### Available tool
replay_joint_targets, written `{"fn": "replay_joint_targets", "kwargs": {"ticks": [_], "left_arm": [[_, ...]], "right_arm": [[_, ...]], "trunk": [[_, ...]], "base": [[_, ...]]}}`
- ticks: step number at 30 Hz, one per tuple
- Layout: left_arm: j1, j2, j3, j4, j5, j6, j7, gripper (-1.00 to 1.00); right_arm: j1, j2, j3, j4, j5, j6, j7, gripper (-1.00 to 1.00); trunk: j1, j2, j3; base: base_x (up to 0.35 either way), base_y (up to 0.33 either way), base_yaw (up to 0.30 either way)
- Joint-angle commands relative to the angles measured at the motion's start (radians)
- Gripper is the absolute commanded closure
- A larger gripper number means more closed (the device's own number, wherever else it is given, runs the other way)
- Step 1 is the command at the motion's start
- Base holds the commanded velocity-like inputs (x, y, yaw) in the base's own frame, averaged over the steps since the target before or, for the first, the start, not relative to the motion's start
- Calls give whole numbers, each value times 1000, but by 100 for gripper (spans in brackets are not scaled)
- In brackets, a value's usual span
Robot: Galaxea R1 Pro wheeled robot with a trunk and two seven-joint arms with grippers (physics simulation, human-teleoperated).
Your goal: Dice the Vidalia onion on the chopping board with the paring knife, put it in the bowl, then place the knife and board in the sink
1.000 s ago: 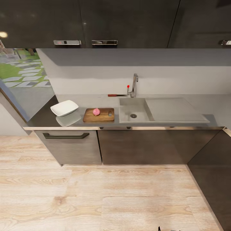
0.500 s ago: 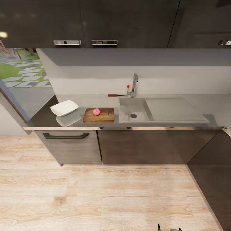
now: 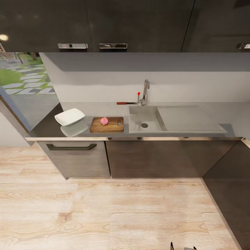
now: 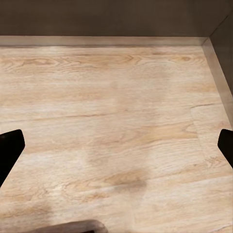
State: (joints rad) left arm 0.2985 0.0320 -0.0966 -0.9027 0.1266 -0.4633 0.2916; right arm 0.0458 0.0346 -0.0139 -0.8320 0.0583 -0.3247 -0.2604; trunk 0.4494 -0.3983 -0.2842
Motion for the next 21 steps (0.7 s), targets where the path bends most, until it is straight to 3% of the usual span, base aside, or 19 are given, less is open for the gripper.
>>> {"fn": "replay_joint_targets", "kwargs": {"ticks": [1, 12, 21], "left_arm": [[0, 2, -6, -1, 10, -3, 5, -100], [0, 1, -6, 1, 11, -2, 6, -100], [0, -19, -6, 0, 11, 0, 6, -100]], "right_arm": [[0, 1, -1, -1, 6, 0, -3, -100], [0, 1, -1, -1, 6, 0, -3, -100], [0, 1, -2, -1, 6, 0, -2, -100]], "trunk": [[1, -2, -1], [1, -2, -1], [1, -2, -1]], "base": [[0, 0, 0], [0, 0, 0], [0, 0, 0]]}}
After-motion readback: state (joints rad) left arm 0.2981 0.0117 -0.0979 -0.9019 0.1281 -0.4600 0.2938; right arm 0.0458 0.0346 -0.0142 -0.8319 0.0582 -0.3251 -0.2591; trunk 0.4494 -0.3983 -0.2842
